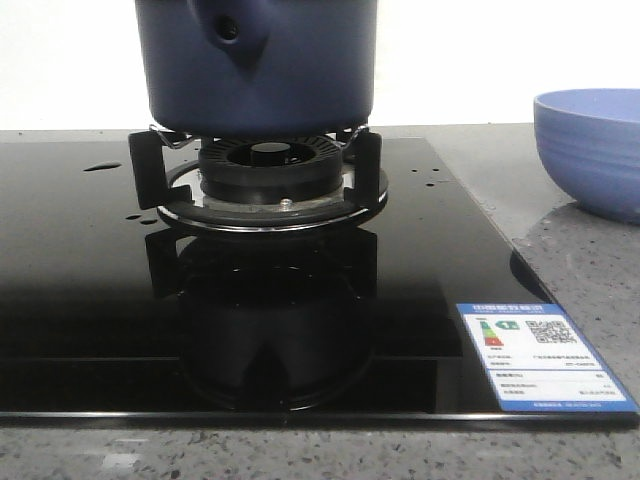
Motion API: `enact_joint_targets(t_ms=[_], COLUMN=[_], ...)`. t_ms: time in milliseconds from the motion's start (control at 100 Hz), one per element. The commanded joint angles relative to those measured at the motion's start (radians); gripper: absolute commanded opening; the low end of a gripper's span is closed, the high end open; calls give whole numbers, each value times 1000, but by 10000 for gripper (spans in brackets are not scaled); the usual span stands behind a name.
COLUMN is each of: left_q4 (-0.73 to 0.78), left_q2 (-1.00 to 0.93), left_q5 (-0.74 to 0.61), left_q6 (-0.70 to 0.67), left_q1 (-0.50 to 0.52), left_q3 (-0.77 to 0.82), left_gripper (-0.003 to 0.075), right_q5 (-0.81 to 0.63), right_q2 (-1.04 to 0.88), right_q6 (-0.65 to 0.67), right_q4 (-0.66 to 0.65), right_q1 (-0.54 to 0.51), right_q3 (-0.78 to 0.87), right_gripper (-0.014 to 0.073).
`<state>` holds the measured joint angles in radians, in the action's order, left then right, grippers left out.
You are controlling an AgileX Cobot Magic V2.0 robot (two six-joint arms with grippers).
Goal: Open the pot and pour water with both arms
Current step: 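Move the left gripper toward the blue knob on the pot lid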
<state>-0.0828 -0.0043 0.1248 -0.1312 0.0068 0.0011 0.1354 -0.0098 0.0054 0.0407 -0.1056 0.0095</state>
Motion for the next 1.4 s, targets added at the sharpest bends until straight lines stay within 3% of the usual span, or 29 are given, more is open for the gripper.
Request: enact_joint_targets(t_ms=[0, 340, 530, 730, 920, 1030, 1240, 1390], left_q4=[0, -34, -194, -500, -463, -404, -449, -517], left_q2=[-26, -26, -26, -26, -24, 15, 211, 311], left_q5=[-90, -90, -92, -125, -55, 48, 311, 364], left_q6=[-8, -8, -8, -8, 4, 87, 381, 500], left_q1=[-4, -4, -4, -4, -6, -6, -6, -34], left_q3=[33, 33, 33, 28, -79, -220, -510, -615], left_gripper=[-19, -19, -19, -19, -19, -19, -19, -18], right_q5=[-79, -94, -121, -115, 40, 150, 400, 462], right_q2=[-18, -18, -18, -18, -18, 14, 230, 372], right_q6=[-5, -5, -5, -5, -39, -120, -362, -417], right_q4=[-8, 82, 274, 577, 564, 556, 550, 550], right_q1=[3, 3, 3, 3, 3, 3, 3, 21], right_q3=[27, 27, 27, 21, -105, -237, -489, -589], right_gripper=[-46, -46, -46, -46, -45, -45, -46, -46])
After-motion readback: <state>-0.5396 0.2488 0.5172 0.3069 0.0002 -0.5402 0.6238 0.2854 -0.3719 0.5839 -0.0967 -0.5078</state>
